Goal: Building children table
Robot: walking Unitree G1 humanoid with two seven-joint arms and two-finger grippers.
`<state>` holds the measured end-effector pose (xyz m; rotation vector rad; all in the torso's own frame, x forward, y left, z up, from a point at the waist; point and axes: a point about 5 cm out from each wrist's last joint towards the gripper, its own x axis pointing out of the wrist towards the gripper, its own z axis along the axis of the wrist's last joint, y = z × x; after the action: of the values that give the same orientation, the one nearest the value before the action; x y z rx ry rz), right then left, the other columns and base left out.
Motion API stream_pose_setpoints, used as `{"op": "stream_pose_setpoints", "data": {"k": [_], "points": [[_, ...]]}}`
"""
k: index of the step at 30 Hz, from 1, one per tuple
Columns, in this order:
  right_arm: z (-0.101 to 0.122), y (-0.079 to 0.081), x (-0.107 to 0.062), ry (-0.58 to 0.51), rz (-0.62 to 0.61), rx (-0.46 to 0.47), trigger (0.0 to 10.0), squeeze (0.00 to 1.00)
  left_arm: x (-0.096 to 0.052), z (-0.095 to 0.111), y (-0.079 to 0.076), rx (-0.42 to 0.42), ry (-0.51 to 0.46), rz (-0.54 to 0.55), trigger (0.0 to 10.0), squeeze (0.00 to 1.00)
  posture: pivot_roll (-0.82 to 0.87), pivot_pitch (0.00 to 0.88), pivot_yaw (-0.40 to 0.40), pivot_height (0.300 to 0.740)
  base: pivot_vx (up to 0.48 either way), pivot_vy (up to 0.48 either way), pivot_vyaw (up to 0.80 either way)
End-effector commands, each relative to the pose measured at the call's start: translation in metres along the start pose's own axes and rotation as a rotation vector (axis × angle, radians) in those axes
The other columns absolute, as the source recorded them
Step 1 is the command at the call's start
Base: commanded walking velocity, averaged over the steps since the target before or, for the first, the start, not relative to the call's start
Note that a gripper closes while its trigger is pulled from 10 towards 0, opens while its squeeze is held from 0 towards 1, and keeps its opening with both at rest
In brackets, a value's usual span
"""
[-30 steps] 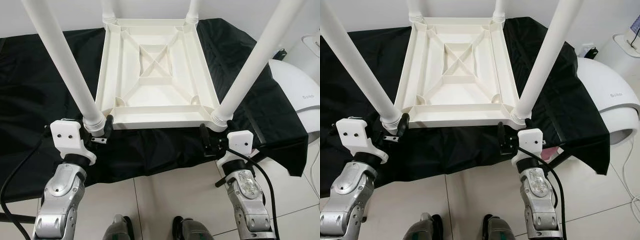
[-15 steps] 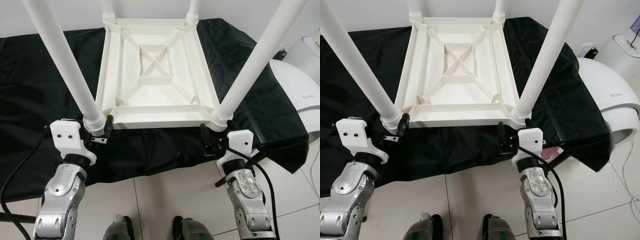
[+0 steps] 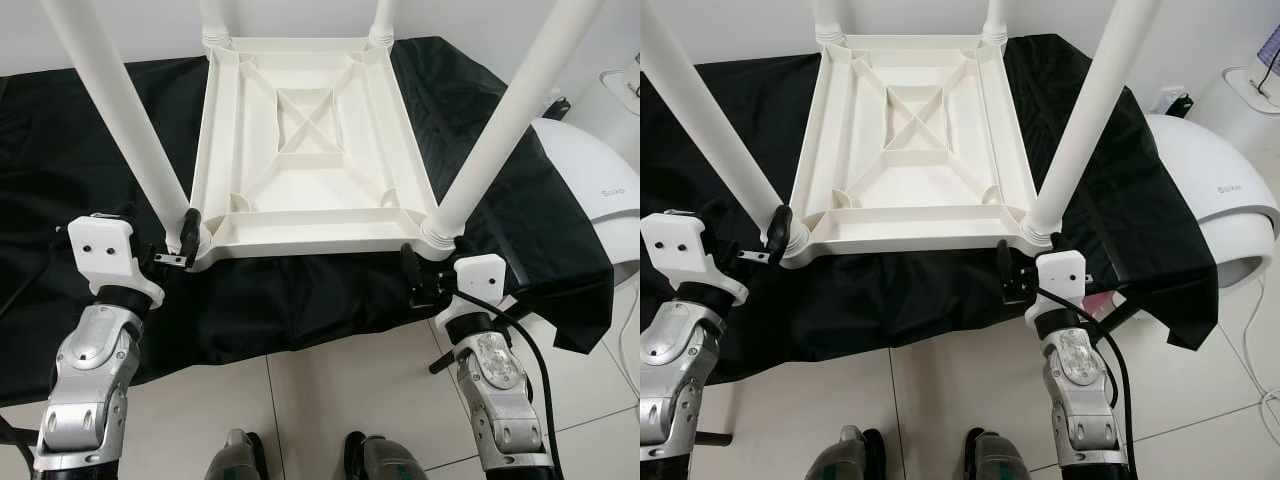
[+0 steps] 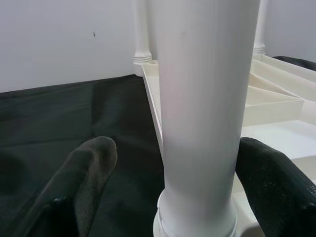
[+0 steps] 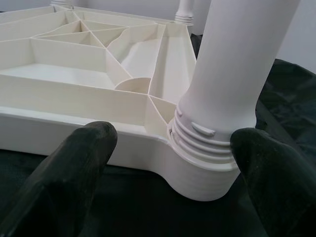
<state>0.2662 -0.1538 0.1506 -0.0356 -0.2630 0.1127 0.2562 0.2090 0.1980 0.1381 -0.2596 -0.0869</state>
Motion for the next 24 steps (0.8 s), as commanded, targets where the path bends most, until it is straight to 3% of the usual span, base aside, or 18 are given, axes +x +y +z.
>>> {"op": "stream_pose_setpoints", "data": {"k": [1, 11, 24], "points": [[-0.001, -0.001, 0.001, -0.001, 0.002, 0.005, 10.0, 0.0, 0.002, -0.005, -0.004, 0.003, 0.015, -0.005, 10.0, 0.0, -0.05, 0.164, -0.027, 0.74, 0.0, 0.0, 0.0], [0.002, -0.008, 0.005, -0.012, -0.015, -0.009, 10.0, 0.0, 0.013, -0.007, -0.017, -0.011, 0.014, -0.036, 10.0, 0.0, -0.06, 0.176, -0.022, 0.74, 0.0, 0.0, 0.0], [-0.002, -0.007, 0.003, -0.001, -0.029, -0.004, 10.0, 0.0, 0.016, -0.008, -0.018, -0.002, 0.025, -0.041, 10.0, 0.0, -0.05, 0.186, -0.01, 0.74, 0.0, 0.0, 0.0]]}}
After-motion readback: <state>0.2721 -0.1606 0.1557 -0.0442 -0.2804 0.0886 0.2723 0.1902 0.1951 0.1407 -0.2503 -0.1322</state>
